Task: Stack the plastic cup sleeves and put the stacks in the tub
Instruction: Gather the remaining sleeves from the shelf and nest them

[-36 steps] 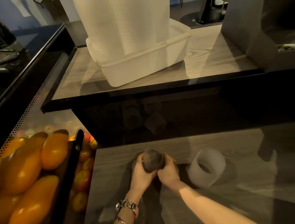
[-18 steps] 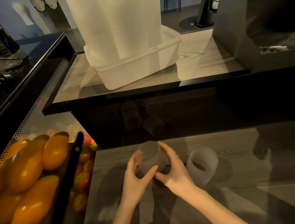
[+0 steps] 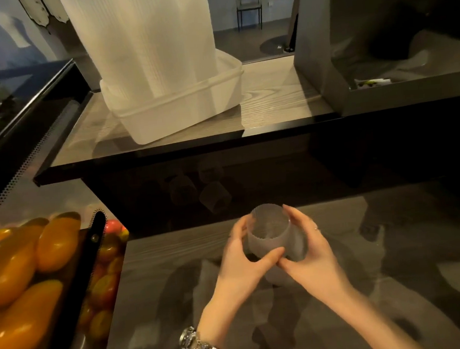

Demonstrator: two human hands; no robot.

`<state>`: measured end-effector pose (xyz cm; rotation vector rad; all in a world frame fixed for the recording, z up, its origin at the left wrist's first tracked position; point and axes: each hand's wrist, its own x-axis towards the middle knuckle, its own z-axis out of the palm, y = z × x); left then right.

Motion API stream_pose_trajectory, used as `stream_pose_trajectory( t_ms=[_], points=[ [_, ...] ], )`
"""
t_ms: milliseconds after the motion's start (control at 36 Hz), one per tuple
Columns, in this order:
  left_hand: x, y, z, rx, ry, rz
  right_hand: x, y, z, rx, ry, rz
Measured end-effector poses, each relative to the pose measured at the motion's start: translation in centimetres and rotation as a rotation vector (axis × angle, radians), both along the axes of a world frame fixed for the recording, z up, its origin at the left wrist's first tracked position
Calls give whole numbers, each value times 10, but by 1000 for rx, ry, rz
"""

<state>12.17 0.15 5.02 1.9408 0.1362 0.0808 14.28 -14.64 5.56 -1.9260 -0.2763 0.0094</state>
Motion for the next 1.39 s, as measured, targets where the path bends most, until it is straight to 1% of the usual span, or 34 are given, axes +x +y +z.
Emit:
stream_pose_trajectory(
  t_ms=[222, 417, 694, 806, 1056, 1167, 1222, 1306, 1389],
  points=[
    [5, -28, -16, 32, 85, -60, 0, -22, -30, 49, 106, -34],
    [-2, -32, -27, 0, 102, -47, -3, -23, -50, 42, 98, -38],
    [1, -29, -30, 13, 106, -63, 0, -26, -49, 47, 81, 14],
    [0, -20, -32, -3, 90, -67, 1, -26, -47, 60, 106, 51],
    [-3, 11, -35, 24, 49, 15, 11, 1, -43, -25, 198, 124],
    [-7, 14, -32, 20, 39, 36, 12, 6, -41, -77, 191, 151],
    [-8, 16, -31, 9, 51, 31, 13, 5, -40, -97, 185, 175],
    [-7, 22, -31, -11, 98, 16, 18, 0, -39, -92, 224, 213],
    [-2, 34, -29, -99, 162, 44, 33, -5, -38, -94, 236, 217]
  ],
)
